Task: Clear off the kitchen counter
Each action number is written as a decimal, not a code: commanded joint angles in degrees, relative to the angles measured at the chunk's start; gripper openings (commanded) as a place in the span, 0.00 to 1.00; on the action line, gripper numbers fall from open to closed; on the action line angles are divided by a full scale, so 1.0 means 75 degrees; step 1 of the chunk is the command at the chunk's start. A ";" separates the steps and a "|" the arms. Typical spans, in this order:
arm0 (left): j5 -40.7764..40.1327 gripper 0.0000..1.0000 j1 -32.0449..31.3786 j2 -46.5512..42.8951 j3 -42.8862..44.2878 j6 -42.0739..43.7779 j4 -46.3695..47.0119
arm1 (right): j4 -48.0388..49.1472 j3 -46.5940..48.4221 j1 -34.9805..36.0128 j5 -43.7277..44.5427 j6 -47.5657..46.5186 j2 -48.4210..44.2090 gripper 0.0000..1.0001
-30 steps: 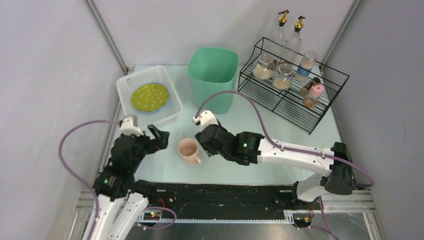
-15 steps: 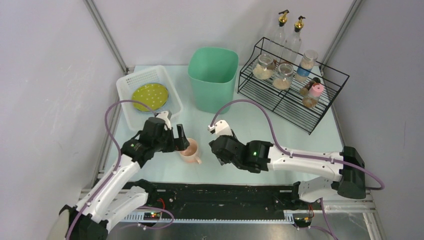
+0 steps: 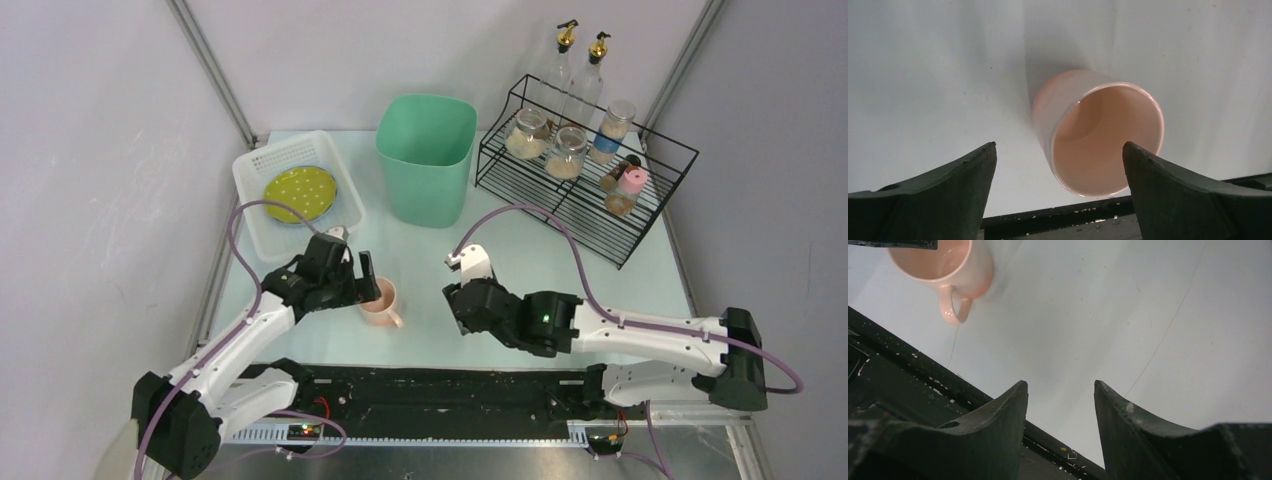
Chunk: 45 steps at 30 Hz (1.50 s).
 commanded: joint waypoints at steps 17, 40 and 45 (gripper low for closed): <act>-0.0498 0.31 -0.0050 0.0945 -0.0323 -0.0764 0.0941 | 0.0100 -0.0939 0.0081 0.0060 0.0480 -0.1672 0.56; -0.0253 0.00 0.1812 0.0183 0.3102 0.0038 -0.0184 | 0.0087 -0.1127 0.0089 0.0049 0.0612 -0.1876 0.56; -0.0015 0.00 0.2806 0.0910 0.3918 0.0082 -0.0205 | 0.0146 -0.1245 0.0085 -0.0010 0.0694 -0.1884 0.56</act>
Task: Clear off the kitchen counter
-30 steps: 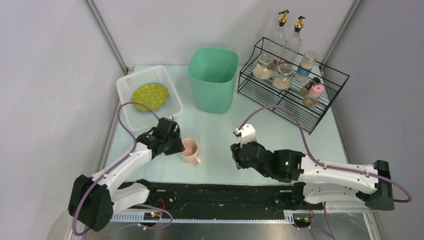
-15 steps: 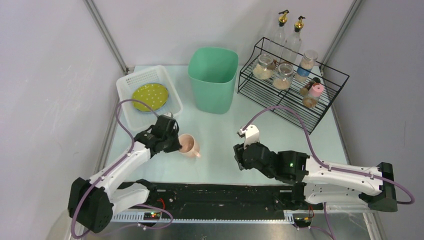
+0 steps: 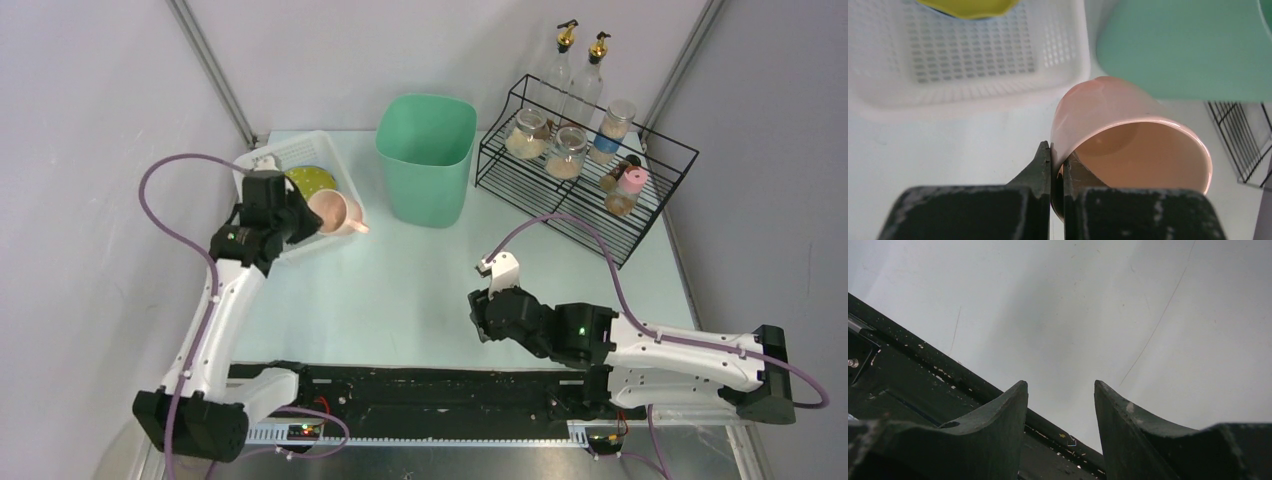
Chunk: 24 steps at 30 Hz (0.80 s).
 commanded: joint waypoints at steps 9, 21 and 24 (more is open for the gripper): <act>0.0191 0.00 0.1850 0.1870 0.1774 -0.0068 0.0275 | 0.0112 -0.0303 0.0121 -0.0026 0.0419 -0.0468 0.56; -0.0634 0.00 0.1926 0.3413 0.1772 -0.0024 0.0263 | 0.0032 -0.0450 0.0164 0.0013 0.0532 -0.0587 0.56; -0.0702 0.00 0.1928 0.3631 0.1681 -0.0026 0.0268 | 0.0049 -0.0482 0.0166 0.0033 0.0529 -0.0581 0.56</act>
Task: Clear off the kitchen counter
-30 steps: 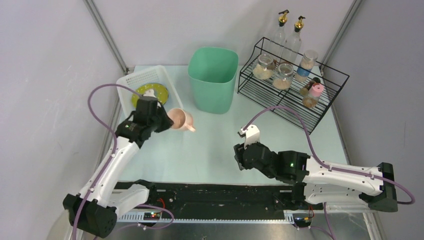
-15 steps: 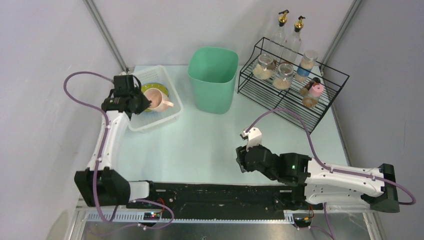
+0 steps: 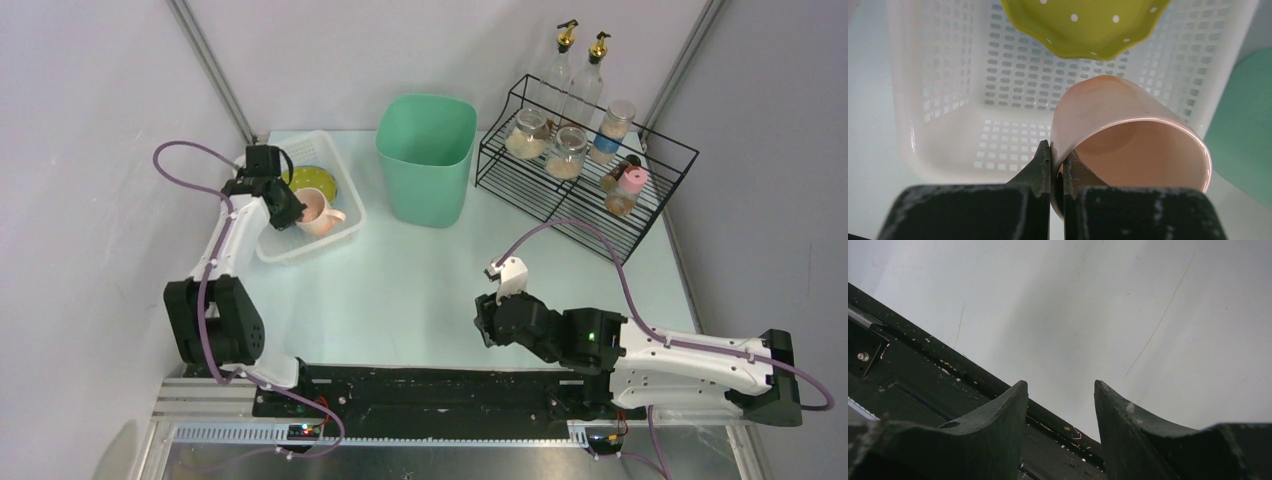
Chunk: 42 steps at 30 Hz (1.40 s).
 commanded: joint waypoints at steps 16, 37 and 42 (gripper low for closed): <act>-0.0083 0.00 0.0002 0.1258 0.0323 -0.0022 0.0432 | 0.0064 -0.0090 0.0052 0.0041 0.0162 -0.0063 0.56; 0.0575 0.99 -0.0471 0.1291 0.0164 0.0425 0.0218 | -0.0018 -0.0093 0.0053 0.0018 0.0258 -0.0220 0.60; 0.0482 1.00 -0.0781 0.0442 0.0015 0.0712 0.0019 | 0.0061 -0.0084 0.0049 0.0082 0.0141 -0.0506 0.65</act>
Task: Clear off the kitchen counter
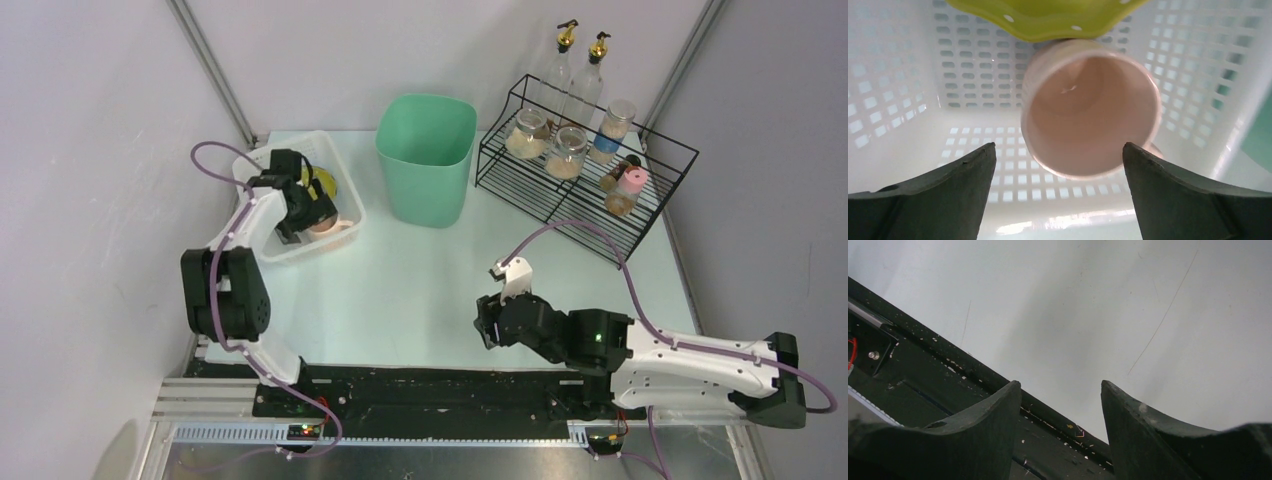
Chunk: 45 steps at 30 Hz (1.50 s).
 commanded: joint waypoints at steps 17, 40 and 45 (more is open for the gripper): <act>0.1577 1.00 -0.1004 -0.4672 -0.1377 0.1098 -0.0549 | 0.0711 0.0057 -0.0305 0.0220 -0.0156 -0.0235 0.95; 0.2628 1.00 -0.1681 -0.9248 -0.4256 0.1042 0.0418 | -0.0949 0.1194 -0.0720 0.2034 -0.0770 -0.1540 0.99; 0.2562 1.00 -0.1679 -0.9073 -0.4202 0.1105 0.0504 | -0.1002 0.1196 -0.0704 0.2373 -0.0673 -0.2326 0.99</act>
